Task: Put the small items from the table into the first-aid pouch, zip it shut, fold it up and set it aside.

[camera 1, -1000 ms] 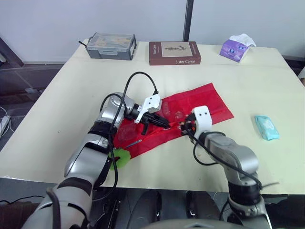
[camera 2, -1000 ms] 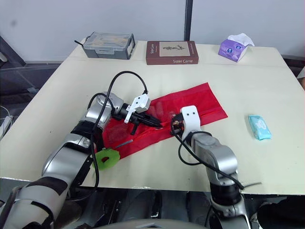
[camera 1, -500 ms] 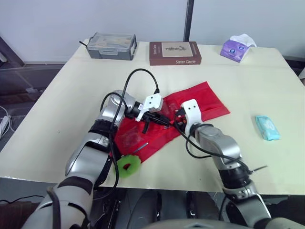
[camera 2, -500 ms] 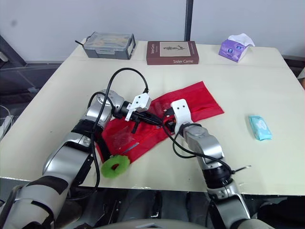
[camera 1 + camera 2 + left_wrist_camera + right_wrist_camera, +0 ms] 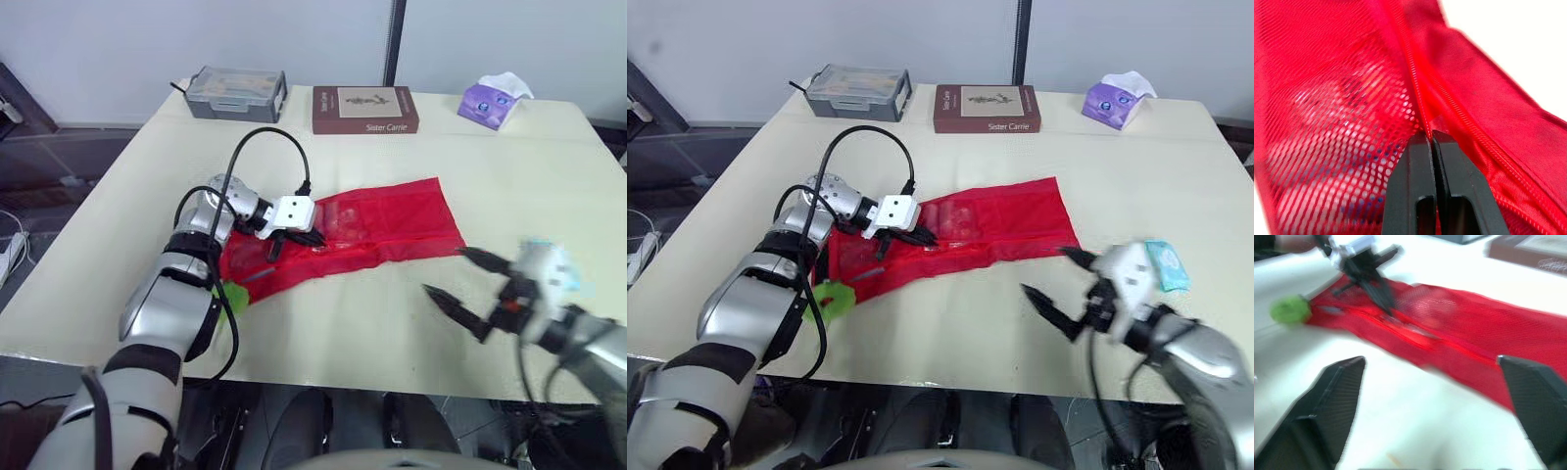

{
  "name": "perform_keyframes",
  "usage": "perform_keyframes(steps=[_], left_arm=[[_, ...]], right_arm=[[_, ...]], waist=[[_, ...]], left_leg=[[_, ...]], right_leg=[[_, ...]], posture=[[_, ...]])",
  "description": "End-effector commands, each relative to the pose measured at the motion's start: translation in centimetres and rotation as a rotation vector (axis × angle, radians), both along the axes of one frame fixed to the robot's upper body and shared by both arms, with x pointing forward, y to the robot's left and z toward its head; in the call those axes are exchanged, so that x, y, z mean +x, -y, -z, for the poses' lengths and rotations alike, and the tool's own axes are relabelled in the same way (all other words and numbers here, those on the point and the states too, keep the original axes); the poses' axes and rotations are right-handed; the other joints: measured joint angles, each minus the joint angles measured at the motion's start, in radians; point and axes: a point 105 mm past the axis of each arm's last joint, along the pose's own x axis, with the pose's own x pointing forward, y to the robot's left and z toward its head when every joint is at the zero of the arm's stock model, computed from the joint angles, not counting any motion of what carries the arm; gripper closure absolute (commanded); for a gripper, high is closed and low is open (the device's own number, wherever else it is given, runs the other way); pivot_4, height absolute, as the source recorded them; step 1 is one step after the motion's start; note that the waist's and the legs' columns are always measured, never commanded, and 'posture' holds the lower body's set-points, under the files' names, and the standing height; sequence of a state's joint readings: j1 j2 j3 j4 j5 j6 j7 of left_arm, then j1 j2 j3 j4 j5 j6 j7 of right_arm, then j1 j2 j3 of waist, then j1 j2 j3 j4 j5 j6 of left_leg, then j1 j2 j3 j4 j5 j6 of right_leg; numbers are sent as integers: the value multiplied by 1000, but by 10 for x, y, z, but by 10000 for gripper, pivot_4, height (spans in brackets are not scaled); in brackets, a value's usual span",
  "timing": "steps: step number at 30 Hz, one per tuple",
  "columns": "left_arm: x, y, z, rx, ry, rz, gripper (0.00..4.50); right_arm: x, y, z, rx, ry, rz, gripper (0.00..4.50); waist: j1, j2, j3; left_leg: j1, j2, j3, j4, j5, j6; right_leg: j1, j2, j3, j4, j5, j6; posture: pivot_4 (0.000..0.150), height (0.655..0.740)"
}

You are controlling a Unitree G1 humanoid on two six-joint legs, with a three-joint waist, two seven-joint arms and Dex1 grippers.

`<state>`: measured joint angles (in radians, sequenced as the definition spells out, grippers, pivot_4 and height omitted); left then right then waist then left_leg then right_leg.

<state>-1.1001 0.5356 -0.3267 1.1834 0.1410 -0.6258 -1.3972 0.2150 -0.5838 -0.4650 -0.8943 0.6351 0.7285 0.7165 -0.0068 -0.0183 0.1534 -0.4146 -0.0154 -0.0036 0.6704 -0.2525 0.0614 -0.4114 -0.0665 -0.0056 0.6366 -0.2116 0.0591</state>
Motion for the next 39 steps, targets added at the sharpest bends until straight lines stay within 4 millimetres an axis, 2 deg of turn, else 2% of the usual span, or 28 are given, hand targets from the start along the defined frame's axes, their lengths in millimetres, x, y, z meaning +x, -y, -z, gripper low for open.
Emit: perform_keyframes(steps=[1, 3, 6, 8, 10, 12, 14, 16, 20, 22, 26, 29, 32, 36, 39], left_arm=[[11, -8, -13, 46, 114, -31, 45000], [17, -8, -18, 16, 145, -72, 45000], [18, -7, -30, -166, -1, -162, 45000], [16, -13, -37, -268, -103, -206, 39812], [14, -27, -46, -387, -217, -289, 33291], [14, -34, -55, -485, -280, -346, 23025], [11, -30, -58, -519, -293, -379, 14407], [-1, -7, -61, -553, -287, -398, 5483], [-26, 46, -56, -557, -298, -465, 5483], [-29, 58, -52, -511, -290, -525, 5483], [-20, 91, -41, -401, -177, -547, 5483], [-12, 109, -32, -336, -104, -520, 5483], [-2, 125, -21, -297, -102, -502, 5483], [7, 140, -2, -200, -63, -447, 5483], [15, 149, 3, -168, -13, -422, 5483]], right_arm=[[-21, 7, -27, -45, 78, -79, 441], [-27, 16, -36, -65, 63, -109, 441], [-33, 22, -49, -87, 45, -156, 441], [-37, 21, -54, -94, 20, -195, 0], [-38, 21, -58, -90, 10, -211, 0], [-37, 21, -59, -90, 1, -210, 0], [-36, 21, -57, -89, -6, -207, 0], [-34, 21, -57, -85, -1, -197, 0], [-33, 22, -57, -86, 4, -179, 0], [-33, 23, -57, -87, 3, -174, 0], [-32, 23, -56, -100, 9, -152, 0], [-33, 22, -55, -103, 9, -145, 0], [-34, 21, -56, -102, 11, -133, 0], [-36, 21, -53, -109, 4, -109, 0], [-38, 20, -52, -108, 5, -97, 0]], waist=[[-2, -1, 0], [-2, -1, 0], [-2, -2, 1], [-1, -3, 1], [-4, -5, 2], [-7, -6, 3], [-5, -6, 3], [-1, -5, 2], [26, -6, 2], [34, -6, 2], [30, -5, 2], [26, -5, 2], [22, -5, 2], [23, -5, 2], [25, -5, 2]], left_leg=[[0, 0, 0, 0, 0, 0], [0, 0, 0, 0, 0, 0], [0, 0, 1, 0, 0, 0], [0, 0, 1, 0, 0, 0], [-1, 1, 0, 0, 0, 0], [0, 1, 0, 0, 0, 0], [0, 1, 0, 0, 0, 0], [0, 1, 0, 0, 0, 0], [-2, 0, -1, 1, 0, 0], [-3, -1, -3, 2, 0, 0], [0, -1, -1, 1, 0, 0], [0, -1, 0, 1, 0, 0], [0, -1, 0, 1, 0, 0], [0, -1, 0, 1, 0, 0], [-1, -1, 0, 0, 0, 0]], right_leg=[[0, 0, 0, 0, 0, 0], [0, 0, 0, 0, 0, 0], [0, -1, 0, 0, 0, 0], [0, -1, 0, 0, 0, 0], [0, -1, -1, 0, 0, 0], [0, -1, -1, 0, 0, 0], [0, -1, -1, 0, 0, 0], [0, -3, 0, 0, 0, 0], [2, -6, 1, -2, 0, 0], [2, -5, 0, -2, 0, 0], [2, -4, 0, -2, 0, 0], [2, -3, 0, -2, 0, 0], [2, -3, 0, -2, 0, 0], [2, -3, 0, -3, 0, 0], [2, -3, 0, -4, 0, 0]], posture=[[1500, 7400], [1500, 7400], [1500, 7400], [1500, 7400], [1500, 7400], [1500, 7400], [1500, 7400], [1500, 7400], [1500, 7400], [1500, 7400], [1500, 7400], [1500, 7400], [1500, 7400], [1500, 7400], [1500, 7400]])
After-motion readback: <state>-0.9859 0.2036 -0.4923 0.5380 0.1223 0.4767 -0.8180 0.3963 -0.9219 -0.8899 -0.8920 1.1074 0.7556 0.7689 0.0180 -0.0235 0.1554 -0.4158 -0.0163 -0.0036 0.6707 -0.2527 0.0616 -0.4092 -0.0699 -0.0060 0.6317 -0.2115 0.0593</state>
